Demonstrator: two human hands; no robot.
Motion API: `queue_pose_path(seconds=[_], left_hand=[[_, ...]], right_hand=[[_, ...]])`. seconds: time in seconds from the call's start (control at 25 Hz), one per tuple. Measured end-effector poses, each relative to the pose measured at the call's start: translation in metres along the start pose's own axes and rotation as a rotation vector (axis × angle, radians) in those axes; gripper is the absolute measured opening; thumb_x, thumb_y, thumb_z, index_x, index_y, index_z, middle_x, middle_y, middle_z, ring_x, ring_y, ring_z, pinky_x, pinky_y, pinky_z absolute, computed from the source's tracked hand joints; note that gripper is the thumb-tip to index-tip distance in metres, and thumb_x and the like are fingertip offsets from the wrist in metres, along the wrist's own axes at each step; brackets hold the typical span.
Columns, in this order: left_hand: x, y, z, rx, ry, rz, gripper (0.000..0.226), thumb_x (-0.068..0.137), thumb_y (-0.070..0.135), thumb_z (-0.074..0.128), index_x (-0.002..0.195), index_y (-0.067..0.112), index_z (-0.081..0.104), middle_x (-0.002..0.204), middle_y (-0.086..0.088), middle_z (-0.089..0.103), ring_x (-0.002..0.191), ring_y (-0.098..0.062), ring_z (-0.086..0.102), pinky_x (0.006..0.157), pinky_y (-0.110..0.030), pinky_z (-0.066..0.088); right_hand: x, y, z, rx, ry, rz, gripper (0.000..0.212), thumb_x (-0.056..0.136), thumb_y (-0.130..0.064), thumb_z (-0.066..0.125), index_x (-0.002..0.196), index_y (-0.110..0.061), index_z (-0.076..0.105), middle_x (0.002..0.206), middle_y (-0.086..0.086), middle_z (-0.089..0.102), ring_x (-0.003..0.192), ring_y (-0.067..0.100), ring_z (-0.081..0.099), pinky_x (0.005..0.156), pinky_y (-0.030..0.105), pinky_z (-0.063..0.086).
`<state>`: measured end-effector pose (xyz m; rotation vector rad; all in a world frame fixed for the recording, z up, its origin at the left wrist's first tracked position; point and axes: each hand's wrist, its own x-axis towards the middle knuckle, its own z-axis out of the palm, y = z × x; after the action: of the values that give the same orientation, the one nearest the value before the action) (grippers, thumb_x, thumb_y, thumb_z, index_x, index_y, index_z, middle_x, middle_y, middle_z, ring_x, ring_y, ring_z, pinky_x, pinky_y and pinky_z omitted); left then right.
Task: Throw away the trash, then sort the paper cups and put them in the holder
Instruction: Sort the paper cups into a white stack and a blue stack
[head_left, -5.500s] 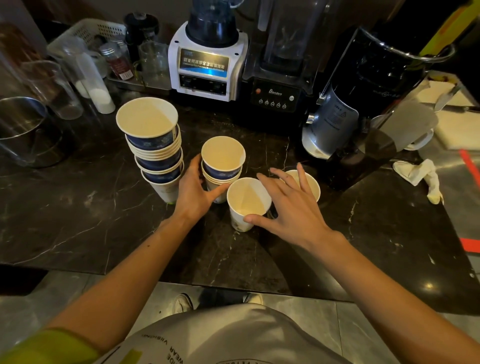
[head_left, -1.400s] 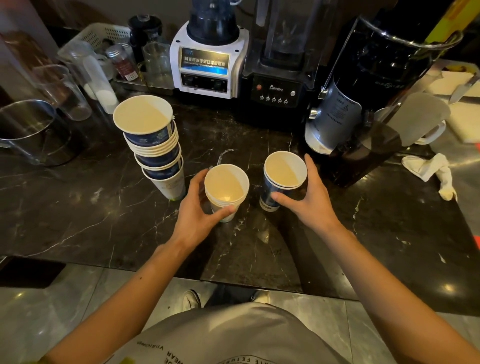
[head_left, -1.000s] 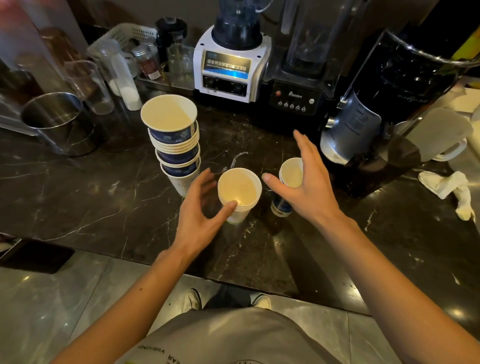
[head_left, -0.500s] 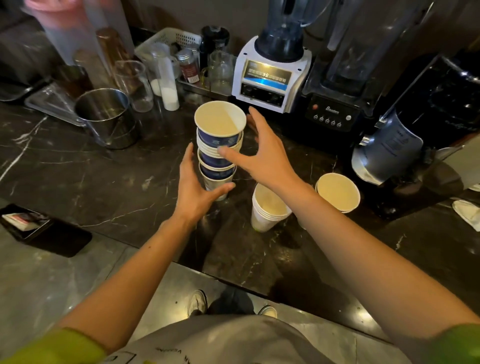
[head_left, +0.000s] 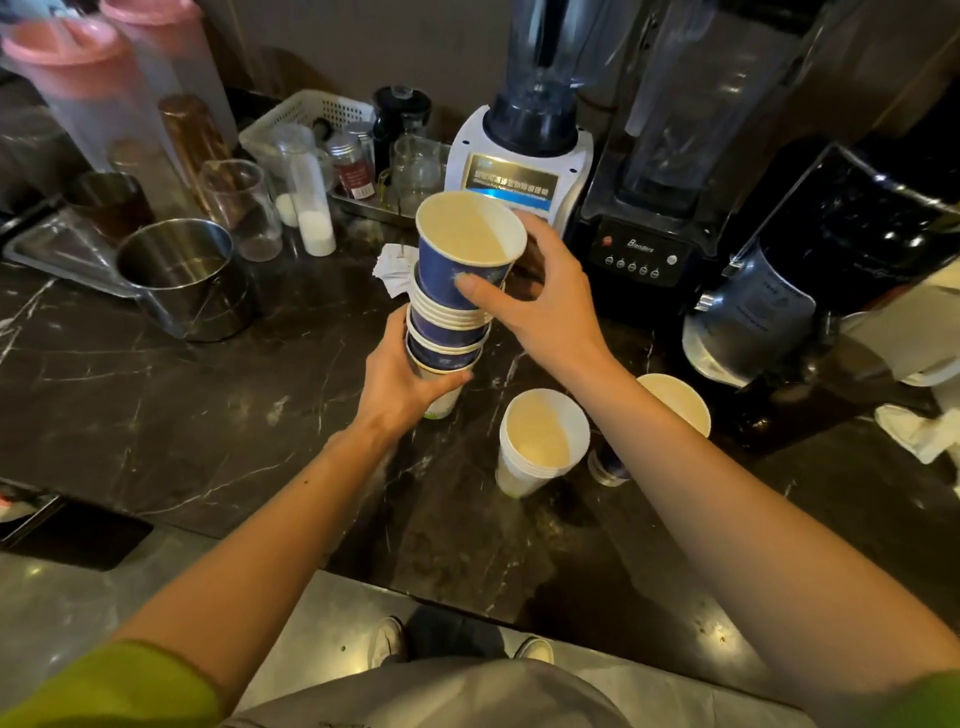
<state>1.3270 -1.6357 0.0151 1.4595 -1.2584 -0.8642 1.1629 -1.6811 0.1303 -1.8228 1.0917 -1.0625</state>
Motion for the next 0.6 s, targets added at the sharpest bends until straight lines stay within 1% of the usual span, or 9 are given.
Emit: queue_pose_path(seconds=[0.08,0.16,0.2,0.24,0.32,0.4,0.48,0.56,0.6], left_hand=[[0.014,0.01,0.006,0.043,-0.05,0.052,0.087,0.063,0.042,0.086,0.133,0.04,0.035,0.125,0.023,0.053,0.108,0.014,0.054,0.088,-0.006,0.043],[0.024,0.015,0.014,0.073,-0.076,0.064,0.087,0.065,0.036,0.088,0.136,0.034,0.036,0.125,0.019,0.053,0.107,0.006,0.055,0.08,-0.001,0.041],[0.03,0.019,0.02,0.079,-0.093,0.071,0.088,0.066,0.033,0.088,0.137,0.031,0.036,0.125,0.019,0.052,0.107,0.003,0.055,0.077,0.001,0.041],[0.036,0.024,0.029,0.08,-0.122,0.082,0.089,0.067,0.032,0.088,0.139,0.029,0.036,0.125,0.018,0.052,0.108,0.001,0.055,0.075,0.0,0.04],[0.045,0.03,0.047,0.086,-0.171,0.096,0.091,0.067,0.033,0.088,0.14,0.026,0.035,0.126,0.017,0.051,0.111,-0.003,0.055,0.078,-0.003,0.04],[0.051,0.035,0.058,0.094,-0.19,0.107,0.092,0.067,0.032,0.088,0.141,0.025,0.034,0.127,0.015,0.05,0.114,-0.006,0.053,0.082,-0.009,0.04],[0.056,0.038,0.073,0.099,-0.222,0.109,0.093,0.067,0.031,0.088,0.141,0.026,0.032,0.127,0.016,0.049,0.115,-0.006,0.052,0.085,-0.014,0.041],[0.058,0.038,0.084,0.104,-0.232,0.104,0.094,0.067,0.031,0.088,0.142,0.026,0.031,0.127,0.017,0.048,0.115,-0.005,0.051,0.086,-0.015,0.041],[0.059,0.038,0.089,0.103,-0.241,0.107,0.094,0.067,0.031,0.088,0.142,0.026,0.031,0.126,0.017,0.048,0.115,-0.005,0.05,0.085,-0.013,0.041]], right_hand=[[0.003,-0.006,-0.022,0.022,0.113,-0.048,0.071,0.078,-0.036,0.081,0.137,-0.015,0.048,0.133,-0.003,0.058,0.123,0.01,0.054,0.101,0.039,0.05],[0.005,-0.014,-0.043,0.053,0.228,-0.066,0.064,0.08,-0.032,0.08,0.134,-0.017,0.049,0.128,-0.01,0.057,0.12,0.0,0.054,0.097,0.025,0.049],[0.004,-0.017,-0.056,0.065,0.286,-0.075,0.061,0.081,-0.03,0.08,0.132,-0.019,0.048,0.125,-0.014,0.056,0.116,-0.007,0.053,0.093,0.016,0.048],[0.003,-0.019,-0.069,0.073,0.35,-0.08,0.058,0.082,-0.027,0.079,0.13,-0.02,0.048,0.122,-0.018,0.056,0.113,-0.011,0.054,0.089,0.012,0.047],[-0.006,-0.018,-0.094,0.095,0.455,-0.088,0.057,0.083,-0.025,0.078,0.13,-0.017,0.048,0.121,-0.016,0.057,0.113,-0.007,0.056,0.088,0.014,0.047],[-0.016,-0.015,-0.108,0.125,0.527,-0.064,0.065,0.082,-0.031,0.077,0.137,-0.016,0.046,0.127,-0.012,0.056,0.118,-0.002,0.055,0.096,0.023,0.049],[-0.03,-0.01,-0.126,0.134,0.603,-0.019,0.071,0.081,-0.037,0.077,0.141,-0.02,0.042,0.132,-0.012,0.053,0.121,-0.001,0.053,0.103,0.03,0.047],[-0.045,-0.002,-0.139,0.125,0.646,-0.011,0.068,0.082,-0.037,0.076,0.14,-0.024,0.041,0.131,-0.015,0.052,0.12,-0.005,0.053,0.103,0.03,0.047],[-0.053,0.003,-0.146,0.111,0.654,-0.011,0.065,0.084,-0.035,0.075,0.138,-0.024,0.042,0.13,-0.015,0.053,0.118,-0.007,0.053,0.1,0.025,0.048]])
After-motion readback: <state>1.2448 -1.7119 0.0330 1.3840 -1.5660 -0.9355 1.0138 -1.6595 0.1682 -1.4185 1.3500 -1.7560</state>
